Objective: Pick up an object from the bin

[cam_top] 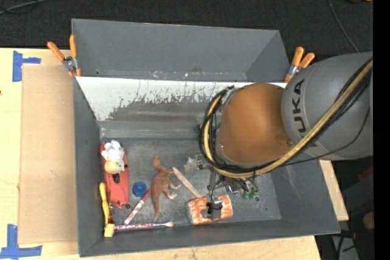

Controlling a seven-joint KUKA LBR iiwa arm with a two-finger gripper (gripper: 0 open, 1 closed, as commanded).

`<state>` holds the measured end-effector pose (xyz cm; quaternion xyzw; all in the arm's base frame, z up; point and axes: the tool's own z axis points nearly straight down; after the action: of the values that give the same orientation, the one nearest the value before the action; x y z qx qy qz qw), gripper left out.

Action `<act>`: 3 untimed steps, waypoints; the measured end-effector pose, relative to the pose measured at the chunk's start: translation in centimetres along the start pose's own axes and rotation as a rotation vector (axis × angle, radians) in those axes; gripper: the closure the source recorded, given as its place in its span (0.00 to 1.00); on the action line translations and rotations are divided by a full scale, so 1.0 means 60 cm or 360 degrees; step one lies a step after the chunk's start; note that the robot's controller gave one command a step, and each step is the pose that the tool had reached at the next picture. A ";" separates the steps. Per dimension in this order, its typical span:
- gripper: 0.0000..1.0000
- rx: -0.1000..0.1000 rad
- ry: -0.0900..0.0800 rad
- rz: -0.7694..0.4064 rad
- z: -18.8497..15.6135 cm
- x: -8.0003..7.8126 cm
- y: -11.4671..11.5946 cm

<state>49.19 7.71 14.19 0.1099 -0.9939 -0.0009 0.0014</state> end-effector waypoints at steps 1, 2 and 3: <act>0.00 -0.0001 -0.0008 0.0019 -0.001 0.021 -0.028; 0.00 -0.0001 -0.0010 0.0212 0.095 -0.020 -0.044; 1.00 -0.0003 -0.0010 0.0223 0.119 0.030 -0.036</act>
Offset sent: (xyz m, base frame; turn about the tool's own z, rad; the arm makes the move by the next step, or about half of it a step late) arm 0.0170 -0.0233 -0.0533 0.1318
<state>47.89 5.23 7.02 0.0400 -0.9992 -0.0020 -0.0016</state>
